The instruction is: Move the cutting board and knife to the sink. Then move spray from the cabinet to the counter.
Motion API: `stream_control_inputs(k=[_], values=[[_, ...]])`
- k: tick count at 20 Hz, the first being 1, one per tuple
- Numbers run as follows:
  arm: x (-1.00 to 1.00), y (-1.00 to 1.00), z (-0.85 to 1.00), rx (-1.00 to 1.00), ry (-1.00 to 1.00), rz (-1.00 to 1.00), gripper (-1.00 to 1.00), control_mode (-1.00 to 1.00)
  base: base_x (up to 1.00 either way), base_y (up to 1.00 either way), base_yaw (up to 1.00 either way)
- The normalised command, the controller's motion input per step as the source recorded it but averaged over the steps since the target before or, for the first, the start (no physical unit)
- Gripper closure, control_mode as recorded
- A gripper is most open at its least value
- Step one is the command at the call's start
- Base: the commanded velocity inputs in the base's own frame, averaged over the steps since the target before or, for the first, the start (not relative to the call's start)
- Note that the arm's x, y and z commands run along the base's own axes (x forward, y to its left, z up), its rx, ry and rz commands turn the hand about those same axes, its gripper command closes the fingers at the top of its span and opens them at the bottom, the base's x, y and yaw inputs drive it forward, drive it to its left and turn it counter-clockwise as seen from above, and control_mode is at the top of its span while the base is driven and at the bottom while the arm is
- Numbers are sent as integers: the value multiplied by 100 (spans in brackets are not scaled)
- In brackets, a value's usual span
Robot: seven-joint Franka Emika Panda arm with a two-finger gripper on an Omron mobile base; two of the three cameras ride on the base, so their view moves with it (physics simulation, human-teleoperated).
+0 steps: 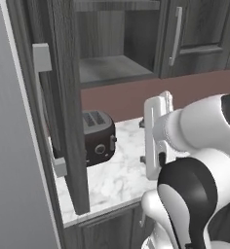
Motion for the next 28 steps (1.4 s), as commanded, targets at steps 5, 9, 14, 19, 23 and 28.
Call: stream_control_inputs(k=[5,9,14,19,23,28], values=[[0,-2,90,10,-11,-15,-100,-100,0,0,0],[1,-16,78,32,-1,-13,-100,-100,0,0,0],[-15,-37,30,49,-15,-9,-100,-100,0,0,0],[-33,-7,4,50,-32,-25,-100,-100,0,0,0],[-39,11,13,49,-29,-41,-100,-100,0,0,0],[-10,14,37,54,-5,-46,-100,-100,0,0,0]])
